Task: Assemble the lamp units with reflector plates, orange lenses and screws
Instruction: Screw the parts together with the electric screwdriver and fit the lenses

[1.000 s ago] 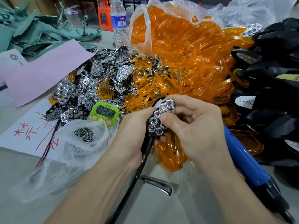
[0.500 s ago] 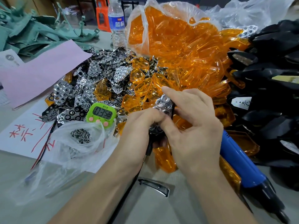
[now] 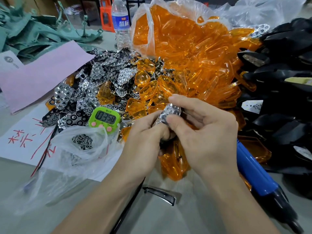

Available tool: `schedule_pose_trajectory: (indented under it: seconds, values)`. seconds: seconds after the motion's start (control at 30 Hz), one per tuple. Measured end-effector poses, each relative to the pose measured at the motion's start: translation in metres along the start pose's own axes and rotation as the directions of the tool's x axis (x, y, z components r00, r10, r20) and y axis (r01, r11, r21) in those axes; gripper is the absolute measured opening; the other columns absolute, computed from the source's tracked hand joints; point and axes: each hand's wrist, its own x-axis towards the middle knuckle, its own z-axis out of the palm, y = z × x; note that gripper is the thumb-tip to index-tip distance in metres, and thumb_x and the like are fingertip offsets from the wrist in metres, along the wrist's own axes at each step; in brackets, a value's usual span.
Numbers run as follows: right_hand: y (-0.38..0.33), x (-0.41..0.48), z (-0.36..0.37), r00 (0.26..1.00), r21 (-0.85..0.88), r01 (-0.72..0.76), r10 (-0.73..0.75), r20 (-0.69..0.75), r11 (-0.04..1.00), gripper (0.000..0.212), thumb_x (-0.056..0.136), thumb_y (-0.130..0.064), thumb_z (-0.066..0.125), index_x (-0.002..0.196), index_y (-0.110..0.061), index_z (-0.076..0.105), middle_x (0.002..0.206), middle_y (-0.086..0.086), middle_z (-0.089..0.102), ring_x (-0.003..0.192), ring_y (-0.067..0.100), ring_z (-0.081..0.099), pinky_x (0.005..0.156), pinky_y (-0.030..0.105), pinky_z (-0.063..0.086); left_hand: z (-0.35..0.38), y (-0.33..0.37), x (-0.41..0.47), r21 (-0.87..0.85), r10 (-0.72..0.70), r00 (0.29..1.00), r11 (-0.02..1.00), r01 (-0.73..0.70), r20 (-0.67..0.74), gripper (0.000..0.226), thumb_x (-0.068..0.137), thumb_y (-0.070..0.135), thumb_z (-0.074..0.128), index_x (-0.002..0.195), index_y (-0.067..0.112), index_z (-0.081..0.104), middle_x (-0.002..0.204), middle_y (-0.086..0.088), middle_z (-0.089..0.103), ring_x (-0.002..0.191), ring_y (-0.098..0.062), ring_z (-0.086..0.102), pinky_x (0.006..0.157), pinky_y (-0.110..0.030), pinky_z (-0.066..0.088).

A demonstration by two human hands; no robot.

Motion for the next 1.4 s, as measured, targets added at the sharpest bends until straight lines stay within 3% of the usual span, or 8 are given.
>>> schedule_pose_trajectory:
  seconds: [0.13,0.33,0.5,0.63,0.77,0.93,1.23,1.4]
  values:
    - [0.006,0.006,-0.017,0.999,-0.106,0.03,-0.032,-0.014,0.994,0.021,0.086,-0.009,0.078,0.09,-0.03,0.08,0.085,-0.017,0.077,0.083,0.006,0.075,0.072,0.028,0.061,-0.002,0.0,0.002,0.046,-0.07,0.992,0.997,0.065,0.109,0.021,0.066,0.009,0.051,0.084,-0.001,0.056,0.07,-0.008,0.048,0.054,-0.021,0.049,0.045,-0.027,0.035]
    - [0.001,0.008,-0.019,0.998,-0.04,-0.055,0.057,0.038,0.998,0.026,0.085,-0.003,0.078,0.091,-0.029,0.077,0.084,-0.01,0.078,0.083,0.011,0.076,0.07,0.022,0.059,-0.005,0.003,0.002,0.117,-0.041,0.992,0.993,0.027,0.119,0.016,0.071,0.015,0.054,0.076,0.002,0.047,0.062,-0.006,0.042,0.045,-0.021,0.05,0.04,-0.023,0.033]
    - [-0.003,0.011,-0.023,0.965,0.056,-0.229,0.219,0.145,0.972,0.021,0.094,-0.002,0.068,0.093,-0.02,0.079,0.088,0.003,0.079,0.084,0.022,0.076,0.073,0.038,0.064,-0.005,0.001,0.002,0.08,-0.019,0.989,0.997,0.007,0.146,0.021,0.09,0.035,0.061,0.084,0.016,0.064,0.063,-0.003,0.053,0.044,-0.021,0.052,0.04,-0.022,0.035]
    - [-0.007,0.012,-0.03,0.921,0.219,-0.364,0.313,0.234,0.905,0.014,0.093,-0.002,0.065,0.096,-0.008,0.078,0.096,0.018,0.077,0.082,0.033,0.069,0.071,0.055,0.057,-0.004,0.002,0.002,-0.03,-0.041,0.976,0.998,0.049,0.216,0.012,0.091,0.025,0.062,0.086,0.016,0.066,0.07,-0.008,0.059,0.047,-0.019,0.052,0.041,-0.019,0.034]
    - [-0.01,0.013,-0.035,0.871,0.307,-0.451,0.339,0.354,0.838,0.022,0.083,-0.018,0.065,0.097,-0.007,0.077,0.101,0.014,0.075,0.078,0.028,0.063,0.051,0.034,0.049,-0.002,0.003,0.0,-0.105,-0.046,0.969,0.992,0.073,0.243,0.016,0.091,0.02,0.06,0.092,0.004,0.062,0.077,-0.013,0.063,0.047,-0.017,0.051,0.041,-0.02,0.031]
    - [-0.008,0.014,-0.043,0.826,0.376,-0.496,0.293,0.481,0.783,0.036,0.093,-0.022,0.059,0.118,0.001,0.071,0.114,0.029,0.066,0.09,0.039,0.065,0.058,0.044,0.055,-0.002,0.004,-0.001,-0.102,0.027,0.965,0.995,-0.001,0.261,0.007,0.094,0.017,0.059,0.095,0.013,0.065,0.075,-0.007,0.065,0.049,-0.016,0.053,0.043,-0.018,0.036]
    - [-0.008,0.007,-0.029,0.919,0.391,-0.322,0.185,0.348,0.862,0.028,0.102,-0.009,0.047,0.104,-0.001,0.074,0.103,0.029,0.068,0.069,0.062,0.057,0.045,0.046,0.055,-0.002,0.004,-0.003,0.016,0.101,0.985,0.994,-0.104,0.138,0.02,0.088,0.042,0.063,0.099,0.028,0.072,0.066,-0.004,0.06,0.052,-0.022,0.059,0.044,-0.026,0.04]
    - [-0.007,0.003,-0.019,0.966,0.329,-0.208,0.141,0.216,0.921,0.026,0.1,-0.008,0.049,0.098,-0.001,0.074,0.091,0.025,0.07,0.058,0.055,0.061,0.04,0.054,0.053,-0.002,0.006,-0.005,0.173,0.173,0.983,0.968,-0.18,0.055,0.03,0.101,0.055,0.049,0.093,0.039,0.072,0.062,-0.003,0.062,0.046,-0.02,0.064,0.039,-0.028,0.042]
